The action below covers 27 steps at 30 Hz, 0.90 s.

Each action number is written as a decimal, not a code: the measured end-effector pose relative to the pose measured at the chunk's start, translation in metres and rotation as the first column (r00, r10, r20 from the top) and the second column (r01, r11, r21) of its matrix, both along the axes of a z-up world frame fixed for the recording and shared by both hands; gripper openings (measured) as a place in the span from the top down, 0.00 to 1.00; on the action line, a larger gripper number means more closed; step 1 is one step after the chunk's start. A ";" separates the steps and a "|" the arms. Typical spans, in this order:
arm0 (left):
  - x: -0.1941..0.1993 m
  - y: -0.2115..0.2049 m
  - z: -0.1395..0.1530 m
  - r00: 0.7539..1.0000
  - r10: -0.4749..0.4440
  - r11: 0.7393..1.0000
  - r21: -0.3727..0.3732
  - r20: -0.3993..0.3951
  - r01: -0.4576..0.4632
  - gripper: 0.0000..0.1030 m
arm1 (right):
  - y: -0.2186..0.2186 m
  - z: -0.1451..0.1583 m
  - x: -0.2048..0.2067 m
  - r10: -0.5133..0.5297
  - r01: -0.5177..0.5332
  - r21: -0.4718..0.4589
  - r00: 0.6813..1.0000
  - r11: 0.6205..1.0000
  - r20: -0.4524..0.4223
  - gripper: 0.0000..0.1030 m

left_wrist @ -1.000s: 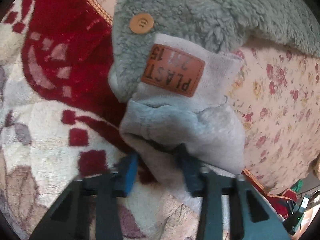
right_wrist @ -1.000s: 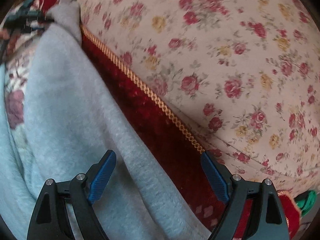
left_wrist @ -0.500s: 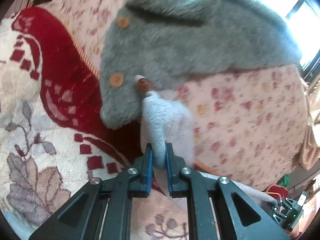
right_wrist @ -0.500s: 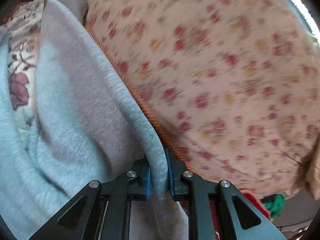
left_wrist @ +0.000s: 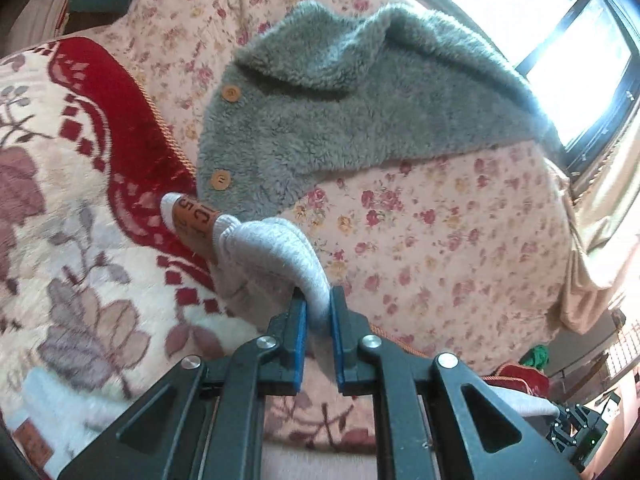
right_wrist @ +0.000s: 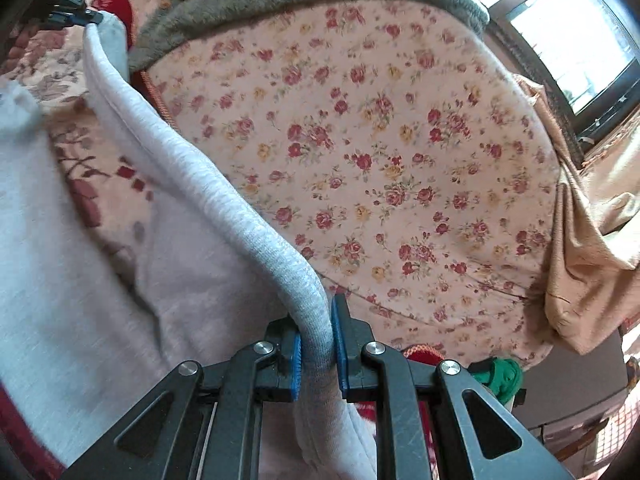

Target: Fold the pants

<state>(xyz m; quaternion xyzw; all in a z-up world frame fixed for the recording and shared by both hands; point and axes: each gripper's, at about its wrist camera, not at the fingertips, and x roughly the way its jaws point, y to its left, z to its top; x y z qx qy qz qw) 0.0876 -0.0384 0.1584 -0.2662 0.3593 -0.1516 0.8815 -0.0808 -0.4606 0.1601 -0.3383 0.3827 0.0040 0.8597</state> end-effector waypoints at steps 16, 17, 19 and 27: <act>-0.179 0.067 -0.075 0.996 0.058 0.995 0.080 -0.067 -0.053 0.90 | 0.060 -0.095 -0.156 0.170 -0.151 0.090 0.949 0.984 -0.265 0.87; -0.183 0.070 -0.082 0.995 0.063 0.996 0.064 -0.078 -0.058 0.90 | 0.060 -0.103 -0.158 0.166 -0.142 0.105 0.946 0.984 -0.278 0.87; -0.188 0.076 -0.093 0.992 0.081 0.996 0.034 -0.095 -0.078 0.90 | 0.061 -0.116 -0.159 0.159 -0.128 0.122 0.942 0.984 -0.295 0.87; -0.208 0.076 -0.084 0.997 0.070 0.997 0.021 -0.035 -0.069 0.90 | 0.052 -0.096 -0.173 0.143 -0.094 0.179 0.949 0.979 -0.282 0.87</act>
